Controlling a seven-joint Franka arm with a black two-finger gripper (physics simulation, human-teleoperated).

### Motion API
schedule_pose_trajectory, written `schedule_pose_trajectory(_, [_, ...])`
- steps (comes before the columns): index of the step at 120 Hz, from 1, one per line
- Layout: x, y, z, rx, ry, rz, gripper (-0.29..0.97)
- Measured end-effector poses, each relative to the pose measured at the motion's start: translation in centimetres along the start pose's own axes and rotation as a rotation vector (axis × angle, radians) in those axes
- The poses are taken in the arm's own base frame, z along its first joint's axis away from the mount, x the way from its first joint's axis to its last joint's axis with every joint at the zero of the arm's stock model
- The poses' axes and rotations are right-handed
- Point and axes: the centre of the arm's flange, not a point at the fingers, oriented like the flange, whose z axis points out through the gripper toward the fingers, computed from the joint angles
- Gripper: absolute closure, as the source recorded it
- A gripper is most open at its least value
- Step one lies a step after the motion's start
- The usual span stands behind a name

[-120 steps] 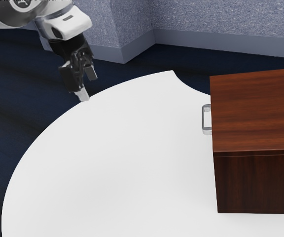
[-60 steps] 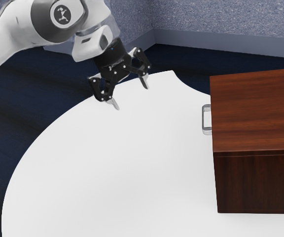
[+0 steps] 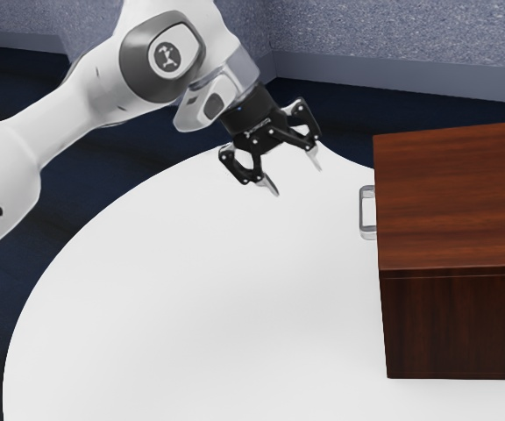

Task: Pull the drawer handle with one arm to open the drawer

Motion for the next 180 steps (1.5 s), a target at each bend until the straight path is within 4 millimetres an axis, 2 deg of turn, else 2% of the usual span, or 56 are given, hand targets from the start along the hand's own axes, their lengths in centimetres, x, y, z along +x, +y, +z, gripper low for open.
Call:
schedule_pose_trajectory(17, [-0.6,-0.3,2.2,0.021,0.031,0.072,0.39])
schedule_pose_trajectory(37, [-1.2,-0.9,4.6,0.046,0.056,0.14,0.47])
schedule_pose_trajectory(47, [-1.7,-0.9,5.7,0.054,0.06,0.165,0.48])
schedule_pose_trajectory(64, [-1.9,-2.6,5.6,0.095,0.036,0.226,0.49])
schedule_pose_trajectory(116, [-3.0,-2.6,10.2,0.116,0.087,0.264,0.49])
schedule_pose_trajectory(137, [-3.4,-2.3,10.8,0.111,0.089,0.273,0.6])
schedule_pose_trajectory(165, [-3.1,-0.5,8.8,0.097,0.079,0.267,0.73])
schedule_pose_trajectory(180, [-2.9,0.7,9.2,0.057,0.082,0.27,0.74])
